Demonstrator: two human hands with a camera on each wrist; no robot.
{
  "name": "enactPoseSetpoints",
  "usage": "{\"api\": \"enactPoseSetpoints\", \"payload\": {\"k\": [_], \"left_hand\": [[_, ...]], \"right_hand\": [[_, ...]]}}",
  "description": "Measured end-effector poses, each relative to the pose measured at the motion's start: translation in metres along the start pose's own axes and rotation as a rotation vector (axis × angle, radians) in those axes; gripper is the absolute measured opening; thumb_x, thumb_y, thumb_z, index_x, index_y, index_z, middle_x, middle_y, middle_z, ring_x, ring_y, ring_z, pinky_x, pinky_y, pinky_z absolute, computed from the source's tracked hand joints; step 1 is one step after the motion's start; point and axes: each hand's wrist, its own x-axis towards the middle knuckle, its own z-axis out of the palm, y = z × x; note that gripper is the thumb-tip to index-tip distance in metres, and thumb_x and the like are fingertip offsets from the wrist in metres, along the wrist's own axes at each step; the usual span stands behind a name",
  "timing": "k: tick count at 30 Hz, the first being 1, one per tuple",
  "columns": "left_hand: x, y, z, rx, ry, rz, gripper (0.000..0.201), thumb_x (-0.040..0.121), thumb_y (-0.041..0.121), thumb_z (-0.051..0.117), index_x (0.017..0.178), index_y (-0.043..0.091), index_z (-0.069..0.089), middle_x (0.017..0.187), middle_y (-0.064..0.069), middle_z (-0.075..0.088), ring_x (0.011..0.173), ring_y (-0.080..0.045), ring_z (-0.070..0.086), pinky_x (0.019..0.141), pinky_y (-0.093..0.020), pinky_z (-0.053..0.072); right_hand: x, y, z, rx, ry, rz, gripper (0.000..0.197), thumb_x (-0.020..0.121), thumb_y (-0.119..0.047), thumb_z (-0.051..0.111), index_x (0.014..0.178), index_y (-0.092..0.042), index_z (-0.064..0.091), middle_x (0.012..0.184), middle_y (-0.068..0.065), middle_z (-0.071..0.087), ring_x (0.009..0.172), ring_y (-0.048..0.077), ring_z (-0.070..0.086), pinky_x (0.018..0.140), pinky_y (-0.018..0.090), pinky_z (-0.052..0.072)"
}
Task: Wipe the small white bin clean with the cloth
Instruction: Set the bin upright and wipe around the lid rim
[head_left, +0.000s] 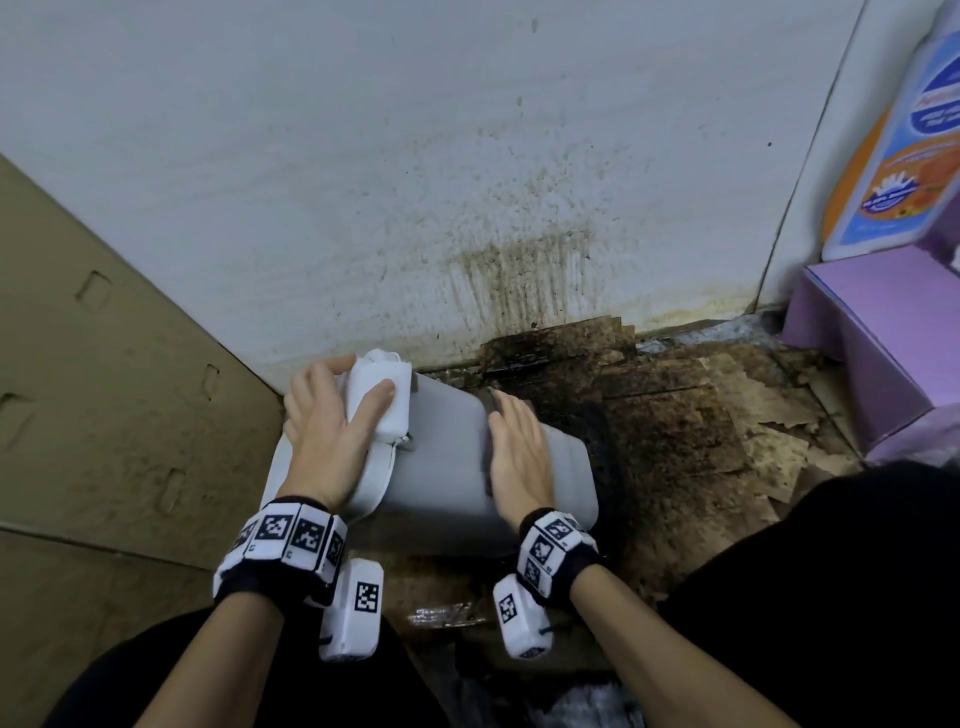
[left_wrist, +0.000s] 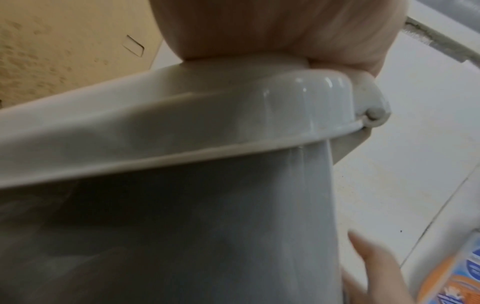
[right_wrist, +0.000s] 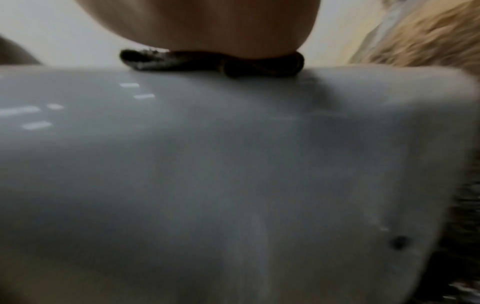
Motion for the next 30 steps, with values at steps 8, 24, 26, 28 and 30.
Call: {"api": "enactPoseSetpoints", "payload": {"k": [8, 24, 26, 28, 30], "left_hand": [[-0.001, 0.000, 0.000, -0.001, 0.000, 0.011, 0.072, 0.074, 0.075, 0.040, 0.126, 0.026, 0.041, 0.127, 0.005, 0.034, 0.130, -0.017, 0.031, 0.113, -0.049, 0.025], [0.001, 0.004, 0.003, -0.036, 0.007, 0.014, 0.076, 0.071, 0.076, 0.042, 0.127, 0.024, 0.045, 0.129, 0.002, 0.040, 0.128, -0.016, 0.031, 0.112, -0.048, 0.027], [0.002, 0.003, 0.002, -0.018, 0.003, 0.017, 0.076, 0.072, 0.076, 0.041, 0.127, 0.024, 0.045, 0.129, 0.002, 0.040, 0.128, -0.016, 0.031, 0.112, -0.049, 0.027], [0.003, 0.002, 0.001, -0.008, 0.004, 0.014, 0.076, 0.073, 0.075, 0.039, 0.128, 0.023, 0.044, 0.130, 0.002, 0.039, 0.129, -0.018, 0.031, 0.112, -0.050, 0.027], [0.003, 0.002, 0.001, 0.000, 0.008, 0.014, 0.077, 0.073, 0.075, 0.038, 0.128, 0.022, 0.044, 0.129, 0.001, 0.039, 0.128, -0.018, 0.032, 0.111, -0.048, 0.028]], "right_hand": [[-0.022, -0.061, 0.025, -0.070, -0.053, -0.254, 0.073, 0.096, -0.060, 0.003, 0.159, -0.025, 0.015, 0.167, -0.007, 0.014, 0.153, 0.006, 0.005, 0.125, 0.032, 0.005], [0.014, 0.086, -0.026, -0.124, 0.041, 0.117, 0.052, 0.106, -0.040, 0.022, 0.150, -0.019, 0.038, 0.156, 0.000, 0.039, 0.145, 0.017, 0.030, 0.122, 0.031, 0.016], [0.014, 0.083, -0.023, -0.089, 0.063, 0.152, 0.057, 0.103, -0.048, 0.019, 0.150, -0.021, 0.039, 0.156, -0.003, 0.039, 0.146, 0.015, 0.028, 0.123, 0.034, 0.015], [0.013, 0.071, -0.018, -0.083, 0.086, 0.141, 0.070, 0.095, -0.058, 0.013, 0.150, -0.022, 0.039, 0.157, -0.005, 0.038, 0.147, 0.014, 0.028, 0.124, 0.036, 0.016], [0.008, 0.053, -0.013, -0.086, 0.100, 0.100, 0.076, 0.091, -0.063, 0.010, 0.151, -0.025, 0.038, 0.158, -0.006, 0.036, 0.148, 0.014, 0.025, 0.124, 0.038, 0.015]]}}
